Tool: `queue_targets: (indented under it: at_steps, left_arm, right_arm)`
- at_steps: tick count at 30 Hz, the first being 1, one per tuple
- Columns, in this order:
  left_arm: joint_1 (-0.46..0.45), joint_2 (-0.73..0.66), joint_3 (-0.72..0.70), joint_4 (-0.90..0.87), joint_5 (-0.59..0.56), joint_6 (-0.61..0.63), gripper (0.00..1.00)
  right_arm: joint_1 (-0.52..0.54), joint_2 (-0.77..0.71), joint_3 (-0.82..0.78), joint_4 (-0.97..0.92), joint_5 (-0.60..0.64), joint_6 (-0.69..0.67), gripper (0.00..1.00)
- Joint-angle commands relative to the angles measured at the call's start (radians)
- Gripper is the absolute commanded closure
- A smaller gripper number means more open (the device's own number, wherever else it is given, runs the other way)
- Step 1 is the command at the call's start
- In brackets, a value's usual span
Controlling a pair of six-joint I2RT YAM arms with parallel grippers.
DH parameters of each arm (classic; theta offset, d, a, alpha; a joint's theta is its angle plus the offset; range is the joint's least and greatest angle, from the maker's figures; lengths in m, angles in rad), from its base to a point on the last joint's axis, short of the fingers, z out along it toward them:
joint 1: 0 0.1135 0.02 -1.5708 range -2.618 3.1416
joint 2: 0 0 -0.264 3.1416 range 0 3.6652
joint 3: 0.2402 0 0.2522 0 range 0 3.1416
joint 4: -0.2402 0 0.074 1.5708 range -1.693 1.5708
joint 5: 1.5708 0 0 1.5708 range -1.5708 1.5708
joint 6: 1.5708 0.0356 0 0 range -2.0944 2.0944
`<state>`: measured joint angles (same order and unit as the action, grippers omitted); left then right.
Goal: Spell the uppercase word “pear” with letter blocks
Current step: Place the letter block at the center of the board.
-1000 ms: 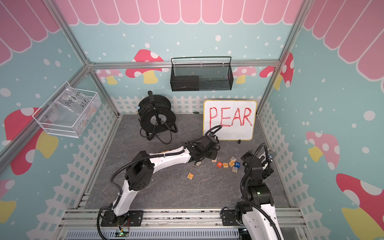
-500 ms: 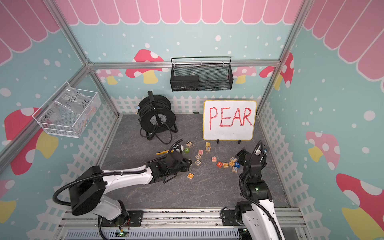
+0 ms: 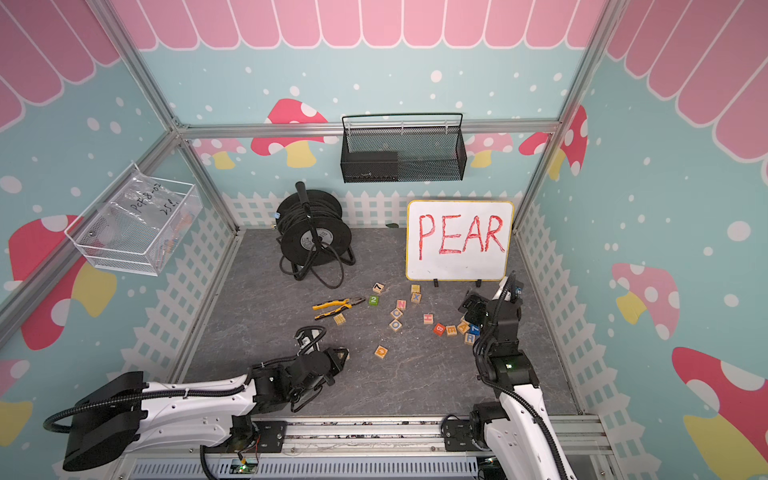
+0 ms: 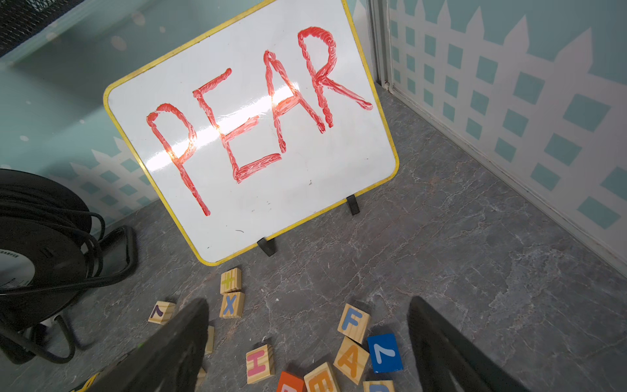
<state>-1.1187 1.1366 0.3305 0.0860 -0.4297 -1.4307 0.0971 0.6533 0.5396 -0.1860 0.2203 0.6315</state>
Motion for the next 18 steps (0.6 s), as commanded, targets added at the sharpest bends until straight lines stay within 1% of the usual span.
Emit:
queue_targets:
  at_steps: [1, 4, 7, 11, 16, 18]
  left_arm:
    - [-0.019, 0.032, -0.019, 0.073, -0.061, -0.15, 0.85]
    - [-0.03, 0.096, -0.033, 0.136, -0.059, -0.193, 0.85]
    - [-0.031, 0.159, -0.069, 0.25, -0.037, -0.236, 0.85]
    - [-0.035, 0.216, -0.096, 0.316, -0.029, -0.287, 0.86]
    - [-0.037, 0.226, -0.102, 0.313, -0.011, -0.305, 0.84]
    - [-0.037, 0.217, -0.095, 0.277, -0.008, -0.312, 0.81]
  right_arm:
    - [-0.005, -0.002, 0.01, 0.018, -0.023, -0.013, 0.07]
    - [-0.006, -0.01, 0.008, 0.013, -0.019, -0.012, 0.07]
    - [-0.006, -0.02, 0.004, 0.004, -0.013, -0.014, 0.07]
    - [-0.005, -0.024, 0.0, 0.005, -0.001, -0.018, 0.07]
    - [-0.006, -0.016, -0.003, 0.007, 0.003, -0.018, 0.07]
    - [-0.005, -0.011, -0.003, 0.01, 0.004, -0.017, 0.07]
